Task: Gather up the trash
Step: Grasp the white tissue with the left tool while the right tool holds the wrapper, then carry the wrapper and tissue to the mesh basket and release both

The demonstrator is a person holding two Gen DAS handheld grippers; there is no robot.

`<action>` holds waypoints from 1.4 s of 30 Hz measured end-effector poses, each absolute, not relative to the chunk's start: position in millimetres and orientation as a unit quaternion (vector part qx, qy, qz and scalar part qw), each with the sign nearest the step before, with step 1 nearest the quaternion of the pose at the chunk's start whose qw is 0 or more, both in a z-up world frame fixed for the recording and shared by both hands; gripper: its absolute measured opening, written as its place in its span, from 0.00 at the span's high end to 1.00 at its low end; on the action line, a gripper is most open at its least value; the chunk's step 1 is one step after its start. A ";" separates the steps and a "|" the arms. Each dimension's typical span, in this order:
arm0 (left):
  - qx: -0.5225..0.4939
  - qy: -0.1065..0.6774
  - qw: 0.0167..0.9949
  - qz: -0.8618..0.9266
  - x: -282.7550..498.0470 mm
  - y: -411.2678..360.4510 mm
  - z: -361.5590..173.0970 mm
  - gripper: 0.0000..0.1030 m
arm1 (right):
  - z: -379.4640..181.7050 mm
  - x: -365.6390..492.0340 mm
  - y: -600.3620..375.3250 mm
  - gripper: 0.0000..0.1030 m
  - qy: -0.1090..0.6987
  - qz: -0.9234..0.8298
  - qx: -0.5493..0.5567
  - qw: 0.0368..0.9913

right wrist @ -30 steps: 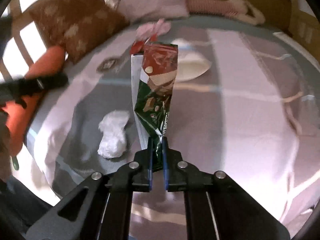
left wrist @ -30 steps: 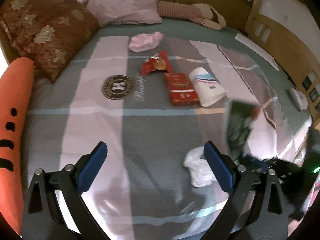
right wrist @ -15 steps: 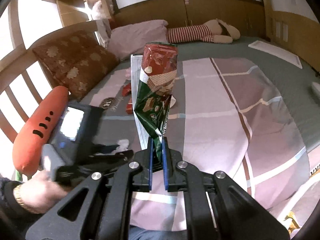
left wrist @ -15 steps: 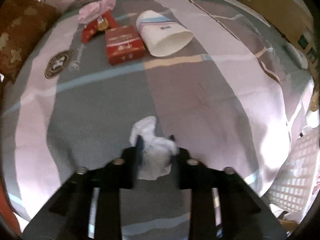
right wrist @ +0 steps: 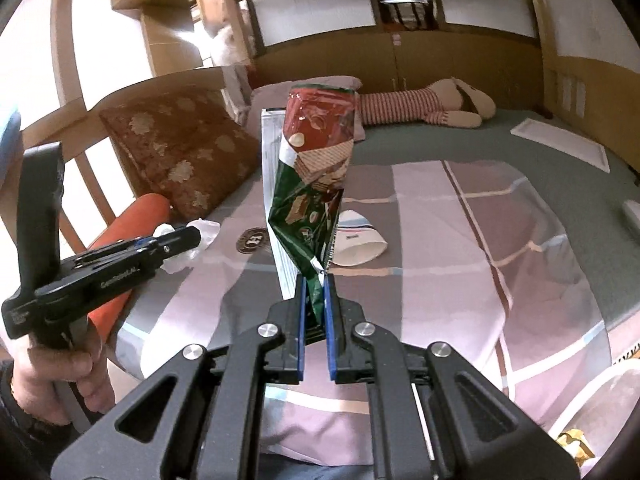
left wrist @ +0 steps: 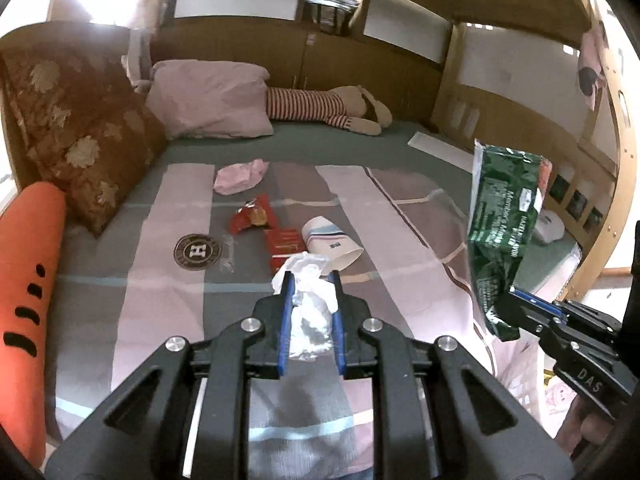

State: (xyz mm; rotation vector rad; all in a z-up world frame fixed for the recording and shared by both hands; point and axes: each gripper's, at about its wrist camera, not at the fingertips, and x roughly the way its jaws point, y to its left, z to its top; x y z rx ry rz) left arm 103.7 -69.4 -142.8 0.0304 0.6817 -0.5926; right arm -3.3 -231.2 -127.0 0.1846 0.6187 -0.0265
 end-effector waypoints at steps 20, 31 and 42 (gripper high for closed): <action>0.041 0.347 0.852 -0.390 70.1 -125.7 -158.4 0.83 | -129.0 -125.0 -318.0 0.91 0.323 -0.121 0.111 0.932; 0.096 0.390 0.702 -0.588 -75.4 -306.2 -169.6 0.82 | -160.8 -256.1 -419.1 0.30 0.389 -0.264 0.147 0.870; 0.130 0.404 0.712 -0.559 -58.3 -301.2 -194.0 0.10 | -125.7 -241.9 -403.9 0.14 0.261 -0.241 0.193 0.915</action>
